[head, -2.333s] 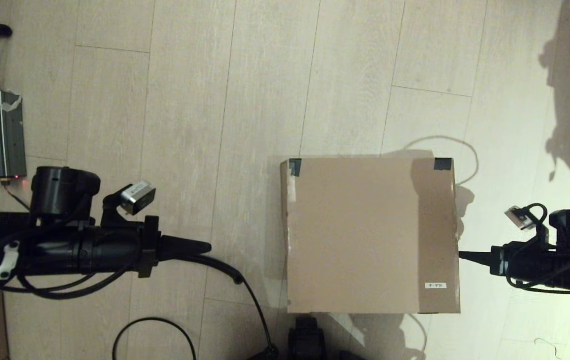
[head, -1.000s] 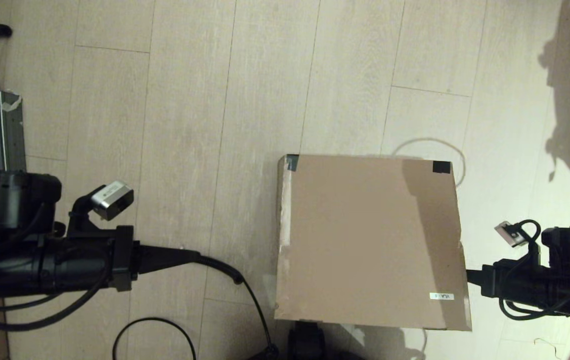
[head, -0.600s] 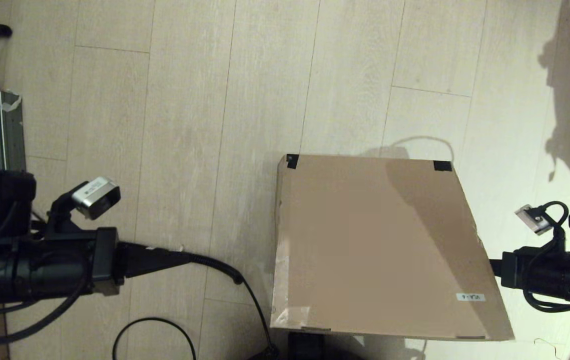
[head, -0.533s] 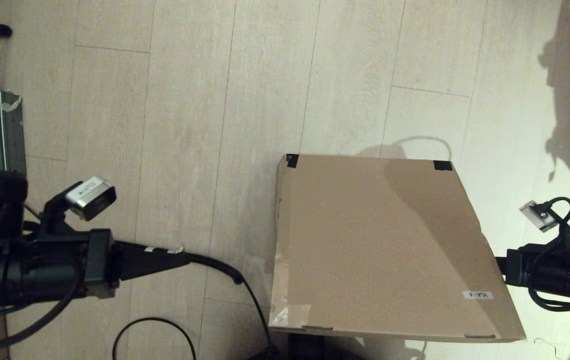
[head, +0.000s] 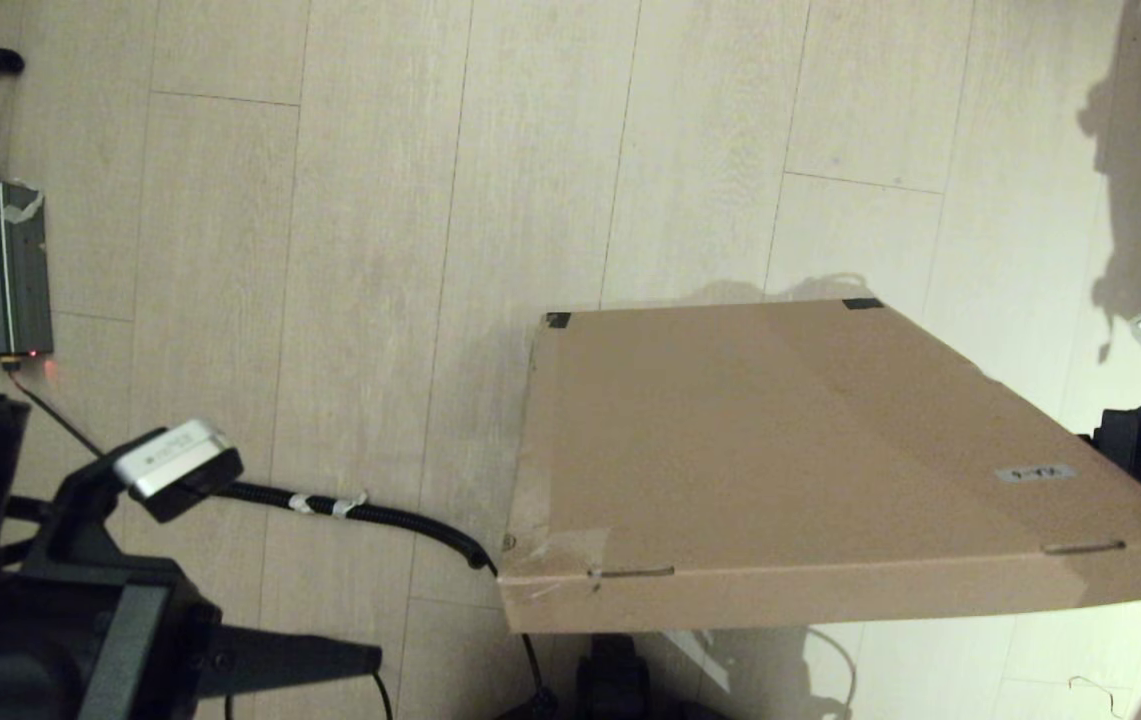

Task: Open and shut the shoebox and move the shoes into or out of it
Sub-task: Open the shoe box

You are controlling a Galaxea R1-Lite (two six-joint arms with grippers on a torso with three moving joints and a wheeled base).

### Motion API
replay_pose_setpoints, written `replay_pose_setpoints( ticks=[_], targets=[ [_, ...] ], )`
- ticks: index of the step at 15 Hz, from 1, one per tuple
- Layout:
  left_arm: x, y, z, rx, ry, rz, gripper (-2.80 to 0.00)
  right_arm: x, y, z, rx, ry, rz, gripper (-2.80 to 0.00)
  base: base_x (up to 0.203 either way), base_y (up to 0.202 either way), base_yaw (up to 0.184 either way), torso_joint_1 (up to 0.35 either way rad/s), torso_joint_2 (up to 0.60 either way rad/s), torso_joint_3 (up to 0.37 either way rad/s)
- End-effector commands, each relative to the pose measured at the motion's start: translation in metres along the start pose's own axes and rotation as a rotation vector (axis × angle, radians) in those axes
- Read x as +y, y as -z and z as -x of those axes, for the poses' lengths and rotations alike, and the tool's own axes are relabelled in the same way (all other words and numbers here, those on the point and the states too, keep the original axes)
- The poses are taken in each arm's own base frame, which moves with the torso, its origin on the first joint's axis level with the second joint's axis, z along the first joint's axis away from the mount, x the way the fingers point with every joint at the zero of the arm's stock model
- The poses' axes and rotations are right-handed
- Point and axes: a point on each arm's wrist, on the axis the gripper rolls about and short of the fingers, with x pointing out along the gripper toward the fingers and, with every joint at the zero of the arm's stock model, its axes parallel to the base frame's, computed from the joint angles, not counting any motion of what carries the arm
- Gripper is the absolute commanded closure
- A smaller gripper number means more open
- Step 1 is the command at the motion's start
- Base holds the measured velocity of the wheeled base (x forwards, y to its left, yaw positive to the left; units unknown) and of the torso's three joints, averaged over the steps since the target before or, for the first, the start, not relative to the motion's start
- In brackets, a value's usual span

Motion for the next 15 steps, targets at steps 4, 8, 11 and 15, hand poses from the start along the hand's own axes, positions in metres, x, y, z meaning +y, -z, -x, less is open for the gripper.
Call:
replay_pose_setpoints(
  ticks=[4, 8, 11, 15],
  targets=[
    [0.008, 0.018, -0.014, 0.122, 0.009, 0.063, 0.0, 0.011, -0.033, -0.006, -0.043, -0.041, 0.013, 0.0, 0.0, 0.0, 0.0, 0.0, 0.0, 0.0],
    [0.018, 0.0, -0.033, 0.11, 0.033, 0.023, 0.0, 0.017, -0.062, -0.026, -0.055, -0.099, -0.079, 0.0, 0.0, 0.0, 0.0, 0.0, 0.0, 0.0],
    [0.012, -0.016, -0.057, 0.142, 0.081, -0.002, 0.0, 0.027, -0.078, -0.033, -0.069, -0.143, -0.101, 0.0, 0.0, 0.0, 0.0, 0.0, 0.0, 0.0],
    [0.013, -0.016, -0.085, 0.228, 0.097, 0.023, 0.0, 0.032, -0.081, -0.035, -0.072, -0.155, -0.089, 0.0, 0.0, 0.0, 0.0, 0.0, 0.0, 0.0]
  ],
)
